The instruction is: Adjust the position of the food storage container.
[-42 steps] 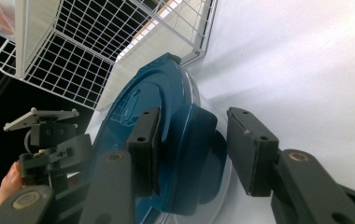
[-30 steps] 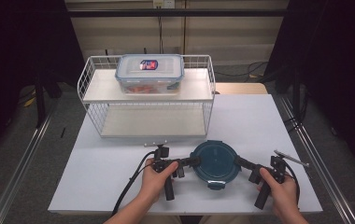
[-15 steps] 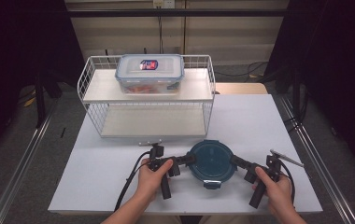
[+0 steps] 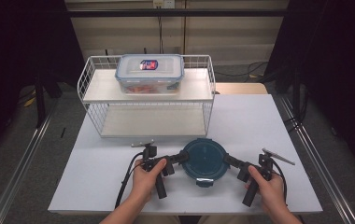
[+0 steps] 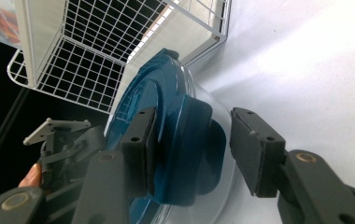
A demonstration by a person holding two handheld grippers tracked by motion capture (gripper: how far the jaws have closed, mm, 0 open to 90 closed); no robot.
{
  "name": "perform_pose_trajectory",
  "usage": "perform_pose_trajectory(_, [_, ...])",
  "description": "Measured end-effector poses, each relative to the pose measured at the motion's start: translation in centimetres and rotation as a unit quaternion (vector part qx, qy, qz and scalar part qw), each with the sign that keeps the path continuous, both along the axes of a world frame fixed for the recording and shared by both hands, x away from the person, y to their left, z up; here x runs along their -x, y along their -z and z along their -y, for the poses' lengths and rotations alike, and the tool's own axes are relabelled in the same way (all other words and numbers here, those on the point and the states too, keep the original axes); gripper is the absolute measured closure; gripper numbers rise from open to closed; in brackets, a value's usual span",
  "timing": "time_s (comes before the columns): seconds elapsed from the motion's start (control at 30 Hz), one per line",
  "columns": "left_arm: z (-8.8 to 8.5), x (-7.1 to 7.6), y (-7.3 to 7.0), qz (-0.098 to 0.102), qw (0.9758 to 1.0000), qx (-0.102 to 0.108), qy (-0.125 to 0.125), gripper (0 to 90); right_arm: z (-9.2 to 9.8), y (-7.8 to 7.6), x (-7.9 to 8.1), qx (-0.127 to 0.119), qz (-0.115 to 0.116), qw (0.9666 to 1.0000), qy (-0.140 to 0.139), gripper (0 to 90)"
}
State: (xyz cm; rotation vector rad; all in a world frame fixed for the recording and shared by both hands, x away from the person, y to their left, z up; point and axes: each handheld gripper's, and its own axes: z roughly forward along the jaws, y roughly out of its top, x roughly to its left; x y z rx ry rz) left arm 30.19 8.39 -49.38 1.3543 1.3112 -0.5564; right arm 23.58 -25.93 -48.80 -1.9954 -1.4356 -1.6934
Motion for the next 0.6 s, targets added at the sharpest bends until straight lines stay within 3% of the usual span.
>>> perform_pose_trajectory(0.33, [0.0,0.2,0.1,-0.007,0.9998,0.01,-0.017,49.3,-0.1,0.7,0.3,-0.054,-0.015,0.9982,0.022,56.9])
perform_pose_trajectory(0.53, [-0.1,0.3,0.1,-0.007,0.9997,0.008,-0.022,49.7,-0.3,1.0,0.3,-0.069,-0.008,0.9969,0.036,57.8])
perform_pose_trajectory(0.6, [-0.1,0.3,0.1,-0.004,0.9993,0.01,-0.037,49.9,-0.4,1.1,0.3,-0.072,-0.008,0.9968,0.033,57.9])
